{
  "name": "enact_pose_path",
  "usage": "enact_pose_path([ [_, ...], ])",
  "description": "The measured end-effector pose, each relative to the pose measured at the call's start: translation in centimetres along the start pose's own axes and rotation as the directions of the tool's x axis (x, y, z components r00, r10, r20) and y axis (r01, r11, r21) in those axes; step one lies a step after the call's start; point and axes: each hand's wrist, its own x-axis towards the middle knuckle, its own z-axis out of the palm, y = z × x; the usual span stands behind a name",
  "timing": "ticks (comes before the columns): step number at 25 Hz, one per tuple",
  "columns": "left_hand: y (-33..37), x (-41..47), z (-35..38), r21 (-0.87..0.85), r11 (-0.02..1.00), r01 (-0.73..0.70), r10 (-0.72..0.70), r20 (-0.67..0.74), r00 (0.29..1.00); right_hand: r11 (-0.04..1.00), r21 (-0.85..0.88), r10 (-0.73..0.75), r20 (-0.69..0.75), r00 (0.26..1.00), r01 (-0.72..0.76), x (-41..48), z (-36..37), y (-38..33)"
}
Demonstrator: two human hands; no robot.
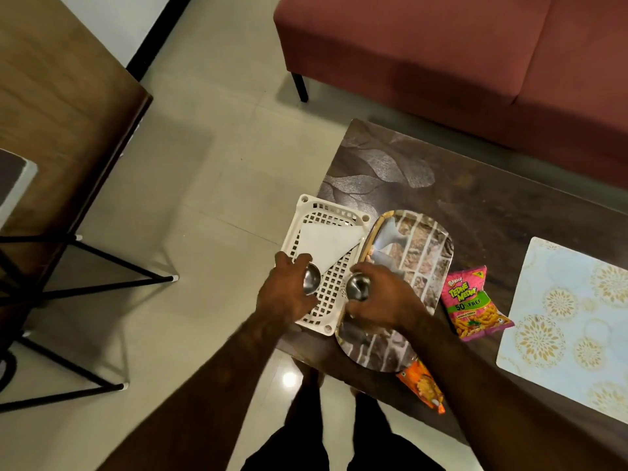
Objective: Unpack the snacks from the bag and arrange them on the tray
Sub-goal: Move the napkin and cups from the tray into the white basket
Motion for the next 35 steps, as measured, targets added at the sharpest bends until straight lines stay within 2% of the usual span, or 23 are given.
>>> enact_pose_path([
  [3,-2.2,1.5,-0.7,-0.012,0.994,0.110,-0.110,0.007,0.994,0.998,-0.008,-0.056,-0.001,0.998,0.056,3.4,1.5,-3.9],
  [6,-3.2,2.1,0.0,-0.007,0.991,0.134,-0.134,0.038,0.990,0.998,-0.053,-0.035,0.048,0.998,0.038,5.4,3.6,-5.5],
  [13,-4.3,2.3,0.7,0.004,0.991,0.136,-0.136,0.105,0.985,0.999,-0.003,0.036,0.054,0.998,-0.036,5.7,5.5,-3.9],
  [19,-3.9,2.2,0.0,0.116,0.969,0.218,-0.240,0.235,0.942,0.992,0.096,0.093,-0.063,0.994,-0.087,3.3,2.8,-2.0],
  [20,-3.3,2.0,-0.1,0.170,0.959,0.225,-0.258,0.204,0.944,0.990,0.100,0.112,-0.089,0.990,-0.103,2.9,2.1,-1.0],
  [21,-2.8,1.9,-0.2,0.224,0.948,0.228,-0.258,0.112,0.960,0.988,0.089,0.136,-0.116,0.984,-0.126,2.6,1.5,0.0],
  [23,-1.2,1.5,-0.6,0.251,0.951,0.180,-0.141,-0.166,0.976,0.981,0.063,0.191,-0.161,0.968,-0.183,1.7,0.3,2.1],
  [24,0.0,1.0,-0.7,0.222,0.970,0.103,-0.042,-0.264,0.964,0.976,0.066,0.215,-0.183,0.959,-0.206,1.1,-0.3,3.2],
  [25,1.7,0.4,-0.5,0.184,0.983,0.001,0.054,-0.298,0.953,0.971,0.075,0.236,-0.211,0.948,-0.225,0.6,-1.0,4.4],
  [26,3.6,-0.3,0.3,0.153,0.983,-0.105,0.144,-0.267,0.953,0.966,0.088,0.258,-0.242,0.935,-0.244,0.2,-1.8,5.7],
  [28,7.2,-2.9,3.8,0.106,0.970,-0.217,0.224,-0.056,0.973,0.952,0.101,0.306,-0.291,0.907,-0.289,-0.3,-3.3,8.0],
  [29,8.6,-4.4,6.0,0.077,0.982,-0.171,0.164,0.090,0.982,0.943,0.078,0.330,-0.313,0.890,-0.323,-0.6,-3.9,9.1],
  [30,9.3,-5.9,8.3,0.035,0.999,-0.039,0.030,0.243,0.970,0.928,0.037,0.360,-0.339,0.869,-0.370,-0.9,-4.5,10.2],
  [31,9.2,-7.2,10.3,-0.029,0.983,0.183,-0.156,0.397,0.905,0.904,-0.008,0.396,-0.363,0.844,-0.427,-1.1,-4.9,11.3],
  [32,8.5,-8.2,11.9,-0.102,0.891,0.442,-0.327,0.531,0.782,0.878,-0.044,0.427,-0.379,0.821,-0.476,-1.3,-5.3,12.2],
  [33,7.8,-9.0,13.1,-0.156,0.741,0.653,-0.432,0.633,0.642,0.858,-0.072,0.448,-0.383,0.808,-0.509,-1.5,-5.6,13.2],
  [34,7.0,-9.3,13.9,-0.202,0.584,0.786,-0.471,0.704,0.531,0.845,-0.096,0.458,-0.377,0.805,-0.526,-1.6,-5.7,14.0],
  [35,6.5,-9.2,14.8,-0.265,0.443,0.856,-0.475,0.741,0.475,0.842,-0.122,0.454,-0.364,0.813,-0.525,-1.5,-5.8,14.7],
])
